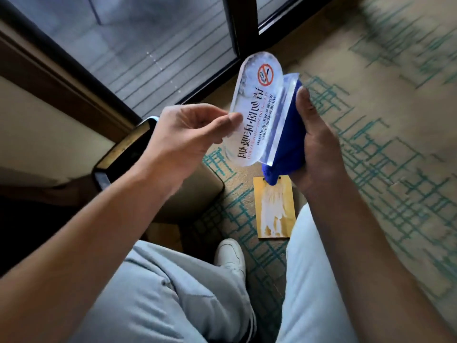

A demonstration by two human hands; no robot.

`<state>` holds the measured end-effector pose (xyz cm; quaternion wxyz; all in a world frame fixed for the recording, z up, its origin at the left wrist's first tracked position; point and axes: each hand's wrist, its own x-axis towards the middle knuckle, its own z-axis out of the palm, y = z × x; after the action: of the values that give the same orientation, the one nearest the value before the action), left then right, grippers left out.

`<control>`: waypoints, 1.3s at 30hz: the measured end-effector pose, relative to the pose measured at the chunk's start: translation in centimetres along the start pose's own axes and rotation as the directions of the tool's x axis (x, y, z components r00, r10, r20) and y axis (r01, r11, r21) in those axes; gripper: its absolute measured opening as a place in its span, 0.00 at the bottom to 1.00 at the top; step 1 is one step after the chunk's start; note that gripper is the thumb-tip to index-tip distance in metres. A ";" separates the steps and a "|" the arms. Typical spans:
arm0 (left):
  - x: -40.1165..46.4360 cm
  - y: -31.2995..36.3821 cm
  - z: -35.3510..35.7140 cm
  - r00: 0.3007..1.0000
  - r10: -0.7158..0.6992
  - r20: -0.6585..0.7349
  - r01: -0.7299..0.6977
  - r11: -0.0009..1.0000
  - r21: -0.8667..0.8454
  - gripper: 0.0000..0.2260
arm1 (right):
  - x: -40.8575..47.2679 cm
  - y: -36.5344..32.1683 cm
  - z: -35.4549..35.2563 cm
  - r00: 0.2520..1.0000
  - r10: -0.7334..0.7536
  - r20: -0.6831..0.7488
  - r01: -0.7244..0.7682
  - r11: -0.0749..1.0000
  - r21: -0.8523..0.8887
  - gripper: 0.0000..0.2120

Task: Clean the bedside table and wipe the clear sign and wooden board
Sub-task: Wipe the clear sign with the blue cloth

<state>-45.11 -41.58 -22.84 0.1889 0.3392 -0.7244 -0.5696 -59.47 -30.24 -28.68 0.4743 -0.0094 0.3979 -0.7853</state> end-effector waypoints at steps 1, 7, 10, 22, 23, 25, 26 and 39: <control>-0.3 -0.1 0.1 1.000 0.018 0.003 -0.018 0.999 -0.043 0.05 | -0.2 0.0 0.2 1.000 0.008 0.002 -0.008 1.000 0.015 0.35; -1.0 -0.7 1.9 0.989 -0.029 0.142 0.081 0.921 -0.381 0.13 | -0.9 -0.6 0.1 0.997 0.045 0.059 -0.051 0.993 0.111 0.28; -1.0 -0.8 2.7 0.957 -0.057 0.283 0.184 0.876 -0.446 0.16 | -1.2 -1.1 0.1 0.997 0.027 0.076 -0.036 0.993 0.117 0.23; -0.8 0.7 2.1 0.843 0.058 0.536 0.329 0.731 -0.597 0.37 | -3.9 -3.1 2.0 0.965 -0.255 0.062 0.260 0.962 -0.085 0.07; -0.7 0.8 2.0 0.846 0.076 0.528 0.332 0.699 -0.633 0.36 | -4.1 -3.1 2.0 0.959 -0.270 0.086 0.276 0.959 -0.066 0.07; -0.7 0.9 2.1 0.860 0.096 0.502 0.334 0.638 -0.694 0.34 | -4.3 -3.2 2.1 0.951 -0.290 0.107 0.292 0.957 0.000 0.07; -0.7 1.0 2.2 0.871 0.089 0.484 0.331 0.622 -0.710 0.33 | -4.4 -3.3 2.0 0.947 -0.303 0.105 0.302 0.953 0.030 0.08; -0.1 1.8 3.1 0.946 0.084 0.314 0.151 0.742 -0.653 0.28 | -6.0 -3.4 2.1 0.734 -0.671 0.106 0.611 0.583 -0.536 0.02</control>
<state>-47.65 -39.14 -21.95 0.1661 0.1639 -0.4861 -0.8422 -57.88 -26.26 -22.91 0.1136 -0.2422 0.5951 -0.7578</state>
